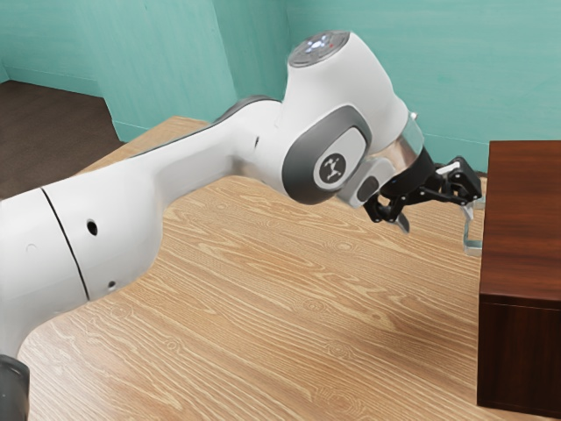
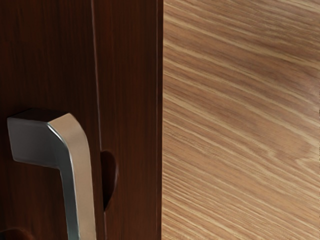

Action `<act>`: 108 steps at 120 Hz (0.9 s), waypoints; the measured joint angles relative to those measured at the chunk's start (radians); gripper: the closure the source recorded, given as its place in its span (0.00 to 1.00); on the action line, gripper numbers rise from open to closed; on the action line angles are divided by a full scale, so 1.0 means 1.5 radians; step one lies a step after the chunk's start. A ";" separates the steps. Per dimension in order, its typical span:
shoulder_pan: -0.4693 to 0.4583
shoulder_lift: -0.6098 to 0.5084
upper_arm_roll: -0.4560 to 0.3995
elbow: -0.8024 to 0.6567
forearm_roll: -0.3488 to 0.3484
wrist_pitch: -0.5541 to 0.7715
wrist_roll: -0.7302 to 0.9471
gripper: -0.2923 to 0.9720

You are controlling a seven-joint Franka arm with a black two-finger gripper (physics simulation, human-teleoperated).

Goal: Pull the drawer handle with one arm to open the drawer

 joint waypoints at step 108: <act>0.037 -0.059 -0.004 -0.117 0.004 0.051 0.014 0.27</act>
